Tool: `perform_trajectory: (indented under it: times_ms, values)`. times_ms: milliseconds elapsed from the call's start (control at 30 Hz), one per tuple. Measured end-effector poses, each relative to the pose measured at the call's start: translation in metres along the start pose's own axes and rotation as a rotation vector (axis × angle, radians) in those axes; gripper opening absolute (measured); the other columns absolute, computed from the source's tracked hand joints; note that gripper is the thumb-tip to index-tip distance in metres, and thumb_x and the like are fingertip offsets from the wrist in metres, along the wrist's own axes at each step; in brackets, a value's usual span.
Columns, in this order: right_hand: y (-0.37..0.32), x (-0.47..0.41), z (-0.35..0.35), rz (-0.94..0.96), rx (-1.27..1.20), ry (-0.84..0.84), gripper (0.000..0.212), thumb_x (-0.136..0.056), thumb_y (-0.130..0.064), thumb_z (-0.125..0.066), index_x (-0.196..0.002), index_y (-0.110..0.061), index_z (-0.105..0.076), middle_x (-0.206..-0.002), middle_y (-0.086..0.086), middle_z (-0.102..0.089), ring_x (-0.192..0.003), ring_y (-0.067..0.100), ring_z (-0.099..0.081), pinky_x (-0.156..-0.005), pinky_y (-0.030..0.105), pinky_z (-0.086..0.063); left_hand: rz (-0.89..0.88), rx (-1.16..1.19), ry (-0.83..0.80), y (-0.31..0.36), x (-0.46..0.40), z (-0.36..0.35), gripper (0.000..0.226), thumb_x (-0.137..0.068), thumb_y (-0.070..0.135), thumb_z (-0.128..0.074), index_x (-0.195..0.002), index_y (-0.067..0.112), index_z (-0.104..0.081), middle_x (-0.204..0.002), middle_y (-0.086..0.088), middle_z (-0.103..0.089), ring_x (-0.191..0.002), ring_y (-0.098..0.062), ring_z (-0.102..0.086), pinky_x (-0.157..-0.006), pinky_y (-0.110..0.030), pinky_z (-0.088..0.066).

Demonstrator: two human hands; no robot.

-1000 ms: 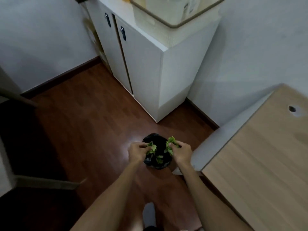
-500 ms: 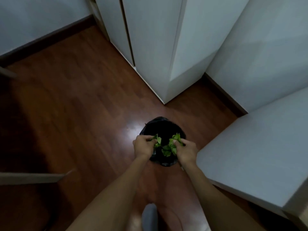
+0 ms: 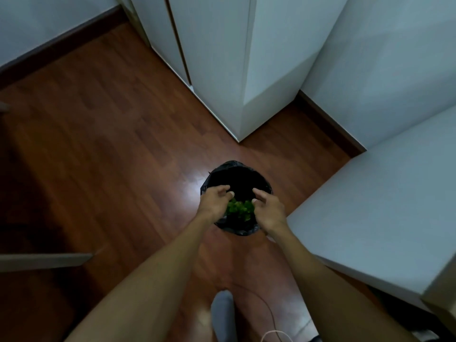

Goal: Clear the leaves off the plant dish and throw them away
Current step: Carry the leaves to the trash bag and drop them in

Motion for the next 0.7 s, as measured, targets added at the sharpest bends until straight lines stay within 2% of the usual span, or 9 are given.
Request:
perform_trajectory:
  times_ms: [67,100,167,233,300,367,433,567,700]
  values:
    - [0.004,0.001,-0.002,-0.005,0.007,-0.004,0.041,-0.098,-0.016,-0.046,-0.137,-0.029,-0.05,-0.112,0.009,-0.069,-0.058,0.003,-0.043,-0.064,0.021,-0.043,-0.014,-0.048,-0.025,0.004,0.004,-0.001,0.042,-0.094,0.024,-0.058,-0.135,0.012,-0.055,-0.138,-0.006,-0.057,-0.128,-0.021,-0.053,-0.109,-0.034,-0.041]
    - [0.003,0.002,-0.002,-0.004,0.013,-0.01,0.043,-0.098,-0.016,-0.045,-0.138,-0.029,-0.048,-0.111,0.009,-0.067,-0.063,0.004,-0.047,-0.069,0.023,-0.046,-0.024,-0.073,-0.028,0.006,0.006,0.0,0.042,-0.095,0.024,-0.057,-0.135,0.012,-0.054,-0.139,-0.006,-0.056,-0.129,-0.021,-0.052,-0.11,-0.034,-0.04]
    - [-0.003,0.007,-0.001,0.004,0.027,-0.021,0.044,-0.098,-0.017,-0.046,-0.14,-0.028,-0.045,-0.123,0.006,-0.062,-0.099,0.015,-0.062,-0.092,0.029,-0.05,-0.05,-0.112,-0.027,0.009,0.01,0.004,0.043,-0.095,0.024,-0.056,-0.136,0.012,-0.053,-0.142,-0.005,-0.054,-0.132,-0.02,-0.049,-0.112,-0.035,-0.038]
    - [-0.008,0.015,0.002,-0.001,0.03,-0.027,0.044,-0.098,-0.018,-0.047,-0.141,-0.026,-0.044,-0.139,0.005,-0.054,-0.125,0.022,-0.053,-0.106,0.034,-0.044,-0.071,-0.123,-0.015,0.012,0.019,0.012,0.039,-0.096,0.025,-0.055,-0.134,0.014,-0.056,-0.138,-0.004,-0.057,-0.13,-0.019,-0.051,-0.112,-0.036,-0.039]
    - [-0.015,0.022,0.006,0.004,0.035,-0.021,0.044,-0.098,-0.018,-0.047,-0.141,-0.024,-0.044,-0.142,0.005,-0.051,-0.129,0.022,-0.049,-0.108,0.036,-0.043,-0.093,-0.159,-0.013,0.014,0.028,0.017,0.029,-0.099,0.03,-0.048,-0.119,0.019,-0.066,-0.117,-0.003,-0.067,-0.115,-0.017,-0.06,-0.106,-0.037,-0.045]
    - [-0.025,0.029,0.01,0.02,0.055,-0.009,0.042,-0.098,-0.019,-0.046,-0.141,-0.022,-0.045,-0.142,0.004,-0.051,-0.13,0.022,-0.049,-0.108,0.037,-0.043,-0.109,-0.157,-0.037,0.018,0.039,0.021,0.035,-0.1,0.035,-0.04,-0.112,0.021,-0.069,-0.106,0.0,-0.068,-0.106,-0.017,-0.063,-0.1,-0.039,-0.05]
    - [-0.038,0.037,0.013,0.046,0.062,0.0,0.042,-0.099,-0.019,-0.045,-0.14,-0.021,-0.046,-0.143,0.004,-0.051,-0.131,0.021,-0.048,-0.108,0.04,-0.044,-0.108,-0.122,-0.077,0.027,0.052,0.025,0.041,-0.099,0.041,-0.038,-0.115,0.018,-0.068,-0.114,-0.003,-0.068,-0.108,-0.02,-0.064,-0.099,-0.04,-0.05]
    - [-0.076,0.064,0.024,0.113,0.117,-0.042,0.042,-0.098,-0.022,-0.045,-0.14,-0.022,-0.044,-0.144,0.004,-0.049,-0.13,0.023,-0.048,-0.108,0.041,-0.043,-0.144,-0.218,-0.11,0.057,0.088,0.047,0.036,-0.096,0.047,-0.041,-0.1,0.021,-0.066,-0.112,-0.011,-0.069,-0.103,-0.024,-0.066,-0.095,-0.041,-0.051]
    - [-0.127,0.097,0.046,0.225,0.333,-0.17,0.049,-0.098,-0.025,-0.046,-0.144,-0.013,-0.037,-0.148,0.011,-0.042,-0.134,0.029,-0.042,-0.109,0.038,-0.039,-0.233,-0.371,-0.095,0.105,0.133,0.075,0.04,-0.098,0.042,-0.044,-0.12,0.016,-0.066,-0.123,-0.002,-0.068,-0.113,-0.017,-0.062,-0.097,-0.03,-0.048]
Point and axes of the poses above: each hand's wrist, its own x-axis away from the middle knuckle, its own z-axis out of the back of the hand, y = z × x, the point moved 10 cm from there along -x, towards the middle knuckle
